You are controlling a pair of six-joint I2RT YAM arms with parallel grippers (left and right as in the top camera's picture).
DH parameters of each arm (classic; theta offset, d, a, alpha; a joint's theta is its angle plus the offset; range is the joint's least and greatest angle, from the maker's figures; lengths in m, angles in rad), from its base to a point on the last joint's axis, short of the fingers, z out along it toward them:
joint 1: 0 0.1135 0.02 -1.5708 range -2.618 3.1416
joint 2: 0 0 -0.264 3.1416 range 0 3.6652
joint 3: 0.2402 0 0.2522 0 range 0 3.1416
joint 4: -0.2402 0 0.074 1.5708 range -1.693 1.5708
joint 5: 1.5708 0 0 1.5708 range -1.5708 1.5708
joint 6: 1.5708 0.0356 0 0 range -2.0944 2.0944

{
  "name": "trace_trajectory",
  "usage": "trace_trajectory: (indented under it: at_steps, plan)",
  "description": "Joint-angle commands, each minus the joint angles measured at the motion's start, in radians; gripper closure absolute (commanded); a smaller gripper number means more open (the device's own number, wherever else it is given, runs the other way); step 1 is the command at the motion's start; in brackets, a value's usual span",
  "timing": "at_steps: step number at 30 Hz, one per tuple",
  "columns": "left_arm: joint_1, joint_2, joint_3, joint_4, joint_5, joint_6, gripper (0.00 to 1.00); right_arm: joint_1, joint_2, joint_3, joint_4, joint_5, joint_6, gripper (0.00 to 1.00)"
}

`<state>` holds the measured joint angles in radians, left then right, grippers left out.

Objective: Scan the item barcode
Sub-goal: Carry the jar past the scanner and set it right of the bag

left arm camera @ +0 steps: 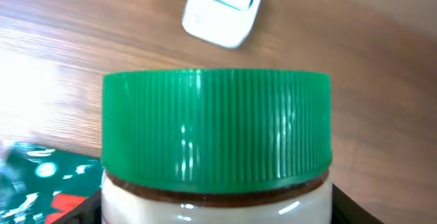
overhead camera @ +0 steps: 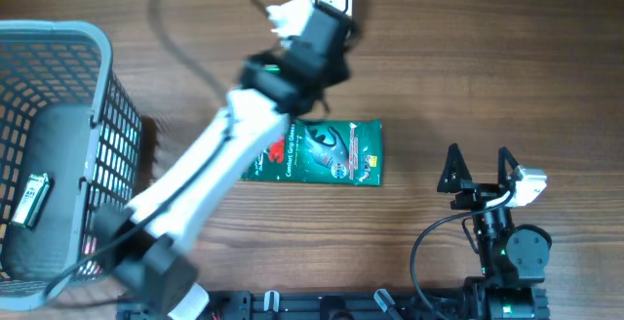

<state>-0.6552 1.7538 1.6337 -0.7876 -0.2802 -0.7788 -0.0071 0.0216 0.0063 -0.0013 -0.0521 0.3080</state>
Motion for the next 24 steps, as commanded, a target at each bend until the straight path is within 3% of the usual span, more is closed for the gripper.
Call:
trace_trajectory:
  at_steps: [1,6,12,14,17,19,24]
  plan:
    - [-0.094,0.145,0.016,0.123,-0.158,0.016,0.52,0.004,-0.004,-0.001,0.002,-0.008,-0.013,0.0]
    - [-0.213,0.344,0.016,0.223,-0.16,0.016,0.5,0.004,-0.004,-0.001,0.002,-0.008,-0.013,0.0]
    - [-0.27,0.378,0.016,0.176,0.276,0.016,0.45,0.004,-0.004,-0.001,0.002,-0.008,-0.013,0.0]
    - [-0.272,0.378,0.016,0.13,0.364,0.016,0.46,0.004,-0.004,-0.001,0.002,-0.008,-0.013,0.0]
    - [-0.274,0.378,0.016,0.077,0.366,0.016,0.45,0.004,-0.004,-0.001,0.002,-0.008,-0.013,0.0]
    - [-0.275,0.378,0.016,0.073,0.366,0.02,0.24,0.004,-0.004,-0.001,0.002,-0.008,-0.013,0.0]
    - [-0.256,0.33,0.016,0.071,0.34,0.069,0.0,0.004,-0.004,-0.001,0.002,-0.008,-0.013,0.0]
